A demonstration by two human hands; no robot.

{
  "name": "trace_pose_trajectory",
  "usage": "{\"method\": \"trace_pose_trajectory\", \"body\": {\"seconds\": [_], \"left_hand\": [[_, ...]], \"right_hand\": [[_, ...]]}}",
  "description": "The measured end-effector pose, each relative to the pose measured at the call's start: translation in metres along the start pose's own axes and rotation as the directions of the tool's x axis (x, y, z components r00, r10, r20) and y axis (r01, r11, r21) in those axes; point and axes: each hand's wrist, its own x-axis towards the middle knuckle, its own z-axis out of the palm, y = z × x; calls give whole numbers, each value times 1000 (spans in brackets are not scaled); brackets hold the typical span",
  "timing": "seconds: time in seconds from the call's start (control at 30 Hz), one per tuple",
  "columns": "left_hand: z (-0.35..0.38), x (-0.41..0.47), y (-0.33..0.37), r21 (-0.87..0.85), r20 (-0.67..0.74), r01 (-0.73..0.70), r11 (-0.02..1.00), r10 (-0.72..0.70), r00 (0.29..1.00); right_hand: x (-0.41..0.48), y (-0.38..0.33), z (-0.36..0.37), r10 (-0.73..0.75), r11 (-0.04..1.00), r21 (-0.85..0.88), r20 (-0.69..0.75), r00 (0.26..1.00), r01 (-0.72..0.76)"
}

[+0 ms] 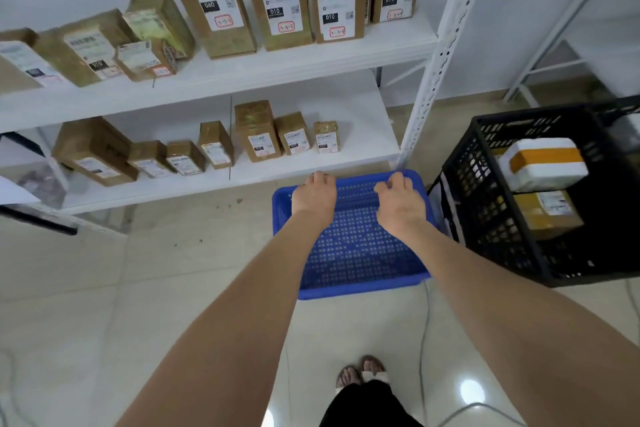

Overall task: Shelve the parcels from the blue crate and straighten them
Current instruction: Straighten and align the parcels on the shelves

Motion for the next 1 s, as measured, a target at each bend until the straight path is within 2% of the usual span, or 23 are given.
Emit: {"method": "trace_pose_trajectory", "body": {"seconds": [0.27, 0.53, 0.8, 1.0], "left_hand": [[-14, -48, -59, -13, -31, 198, 980, -198, 980], [-66, -91, -147, 27, -151, 351, 936, -343, 927], [-160, -123, -290, 27, -340, 412, 911, -379, 861], [-260, -149, -414, 103, -553, 405, 908, -286, 783]], "right_hand": [[-12, -86, -13, -176, 983, 47, -46, 983, 178], [-13, -182, -79, -322, 943, 23, -206, 924, 333], [-5, -334, -193, -408, 900, -46, -437, 802, 433], [-3, -450, -295, -396, 886, -84, -646, 652, 455]]}}
